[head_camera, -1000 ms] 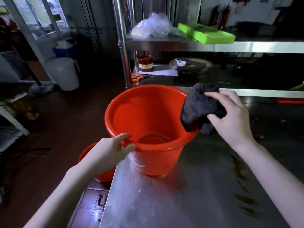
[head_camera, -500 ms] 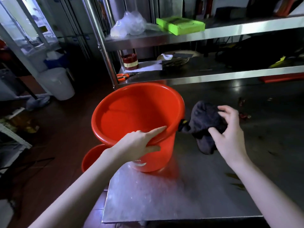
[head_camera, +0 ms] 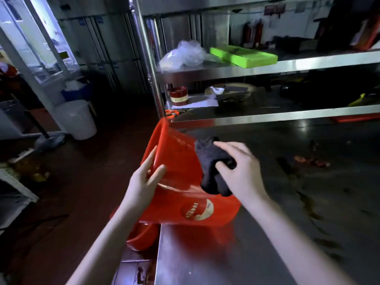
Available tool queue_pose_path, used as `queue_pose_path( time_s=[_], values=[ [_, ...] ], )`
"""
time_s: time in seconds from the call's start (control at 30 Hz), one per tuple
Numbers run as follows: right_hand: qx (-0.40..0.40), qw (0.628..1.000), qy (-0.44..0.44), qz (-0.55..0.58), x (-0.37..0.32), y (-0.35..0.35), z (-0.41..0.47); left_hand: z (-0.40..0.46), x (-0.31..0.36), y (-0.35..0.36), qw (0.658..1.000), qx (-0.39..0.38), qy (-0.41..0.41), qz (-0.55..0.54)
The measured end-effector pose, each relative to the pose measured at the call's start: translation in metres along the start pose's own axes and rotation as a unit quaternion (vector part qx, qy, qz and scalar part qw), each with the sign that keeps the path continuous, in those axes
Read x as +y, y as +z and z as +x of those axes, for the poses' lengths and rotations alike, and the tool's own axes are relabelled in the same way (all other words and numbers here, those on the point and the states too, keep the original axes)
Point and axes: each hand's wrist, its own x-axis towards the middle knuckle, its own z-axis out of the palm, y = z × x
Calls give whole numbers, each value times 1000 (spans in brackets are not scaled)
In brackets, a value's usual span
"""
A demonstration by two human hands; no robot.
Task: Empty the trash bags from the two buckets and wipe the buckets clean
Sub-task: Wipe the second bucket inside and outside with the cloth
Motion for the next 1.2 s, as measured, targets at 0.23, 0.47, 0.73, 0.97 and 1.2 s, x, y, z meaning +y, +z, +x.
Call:
queue_pose_path(
  time_s=[0.23,0.47,0.73,0.97,1.2],
  values=[
    [-113,982,-120,-95,-58,117,-26,-7,-26,0,979,66,-53,-187],
    [-58,980,-123,-145,-31,145,-23,21,-49,-12,982,41,-71,-169],
    [87,969,121,-195,61,74,21,6,-62,-6,985,35,-66,-153],
    [-63,981,-125,-138,-13,126,-1,2,-49,32,978,56,-62,-190],
    [75,973,119,-180,89,55,37,-17,-51,35,982,38,-56,-176]
  ],
)
